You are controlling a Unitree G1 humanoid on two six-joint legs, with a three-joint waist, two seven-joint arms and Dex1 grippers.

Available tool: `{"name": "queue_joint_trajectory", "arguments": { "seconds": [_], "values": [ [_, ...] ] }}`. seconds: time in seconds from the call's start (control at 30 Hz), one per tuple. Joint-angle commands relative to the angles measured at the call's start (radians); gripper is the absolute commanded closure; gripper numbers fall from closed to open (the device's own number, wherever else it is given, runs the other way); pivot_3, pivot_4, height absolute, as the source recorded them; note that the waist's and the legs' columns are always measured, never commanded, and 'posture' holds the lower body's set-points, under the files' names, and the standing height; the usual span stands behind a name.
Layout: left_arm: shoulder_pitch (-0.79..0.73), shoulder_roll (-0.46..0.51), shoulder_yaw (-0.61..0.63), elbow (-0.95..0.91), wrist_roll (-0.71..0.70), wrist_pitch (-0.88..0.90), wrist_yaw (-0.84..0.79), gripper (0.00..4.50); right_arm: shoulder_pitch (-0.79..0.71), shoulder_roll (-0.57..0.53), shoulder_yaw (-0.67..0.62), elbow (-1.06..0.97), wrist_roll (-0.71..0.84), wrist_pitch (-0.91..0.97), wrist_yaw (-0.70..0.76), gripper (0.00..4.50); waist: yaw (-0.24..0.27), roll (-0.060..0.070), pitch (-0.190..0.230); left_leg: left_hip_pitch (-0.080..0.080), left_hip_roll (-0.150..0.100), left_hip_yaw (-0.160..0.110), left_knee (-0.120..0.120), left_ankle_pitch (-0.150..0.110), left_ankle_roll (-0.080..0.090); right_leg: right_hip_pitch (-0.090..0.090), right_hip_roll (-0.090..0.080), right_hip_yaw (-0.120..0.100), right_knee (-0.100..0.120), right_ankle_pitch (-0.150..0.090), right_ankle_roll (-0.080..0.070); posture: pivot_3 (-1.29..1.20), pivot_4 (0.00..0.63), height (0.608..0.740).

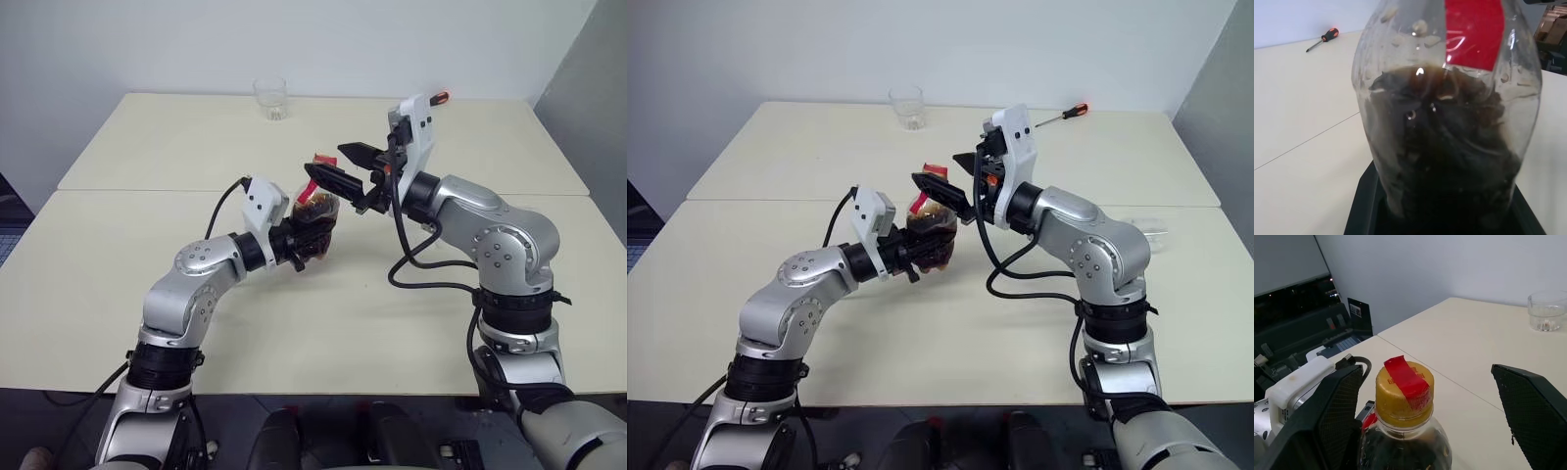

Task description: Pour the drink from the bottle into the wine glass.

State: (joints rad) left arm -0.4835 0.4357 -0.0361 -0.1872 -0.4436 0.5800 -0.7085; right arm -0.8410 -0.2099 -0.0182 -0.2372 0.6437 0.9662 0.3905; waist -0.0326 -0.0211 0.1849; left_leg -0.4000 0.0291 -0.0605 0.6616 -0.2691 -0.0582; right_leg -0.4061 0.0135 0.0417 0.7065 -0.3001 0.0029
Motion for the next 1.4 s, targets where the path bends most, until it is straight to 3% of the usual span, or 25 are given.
{"name": "queue_joint_trajectory", "arguments": {
  "seconds": [0.03,0.53,1.23,1.4],
  "values": [
    [-0.017,0.003,0.011,-0.030,-0.003,-0.024,-0.005,3.47,-0.021,0.007,-0.020,-0.014,0.007,-0.026,-0.006,0.00,0.000,0.000,0.000,0.000,0.000,0.000,0.000,0.000,0.000,0.000,0.000,0.000,0.000,0.000,0.000,0.00,0.150,0.740],
    [-0.013,0.001,0.011,-0.038,-0.004,-0.026,-0.006,3.47,-0.019,-0.016,-0.027,0.020,-0.003,-0.048,-0.012,0.00,0.000,0.000,0.000,0.000,0.000,0.000,0.000,0.000,0.000,0.000,0.000,0.000,0.000,0.000,0.000,0.00,0.150,0.740],
    [0.002,0.010,0.029,-0.059,-0.024,-0.018,-0.011,3.47,0.103,-0.196,-0.089,-0.065,0.060,0.013,0.017,0.00,-0.001,0.000,0.000,0.000,-0.001,0.001,0.000,0.000,0.000,0.000,0.001,0.001,-0.001,0.000,0.000,0.00,0.150,0.740],
    [-0.002,0.014,0.028,-0.048,-0.021,-0.024,-0.016,3.47,0.102,-0.157,-0.100,-0.096,0.129,0.035,0.019,0.00,-0.001,0.000,0.000,0.000,0.000,0.001,-0.001,0.000,0.000,0.000,0.001,0.001,-0.001,0.000,0.000,0.00,0.150,0.740]
  ]
}}
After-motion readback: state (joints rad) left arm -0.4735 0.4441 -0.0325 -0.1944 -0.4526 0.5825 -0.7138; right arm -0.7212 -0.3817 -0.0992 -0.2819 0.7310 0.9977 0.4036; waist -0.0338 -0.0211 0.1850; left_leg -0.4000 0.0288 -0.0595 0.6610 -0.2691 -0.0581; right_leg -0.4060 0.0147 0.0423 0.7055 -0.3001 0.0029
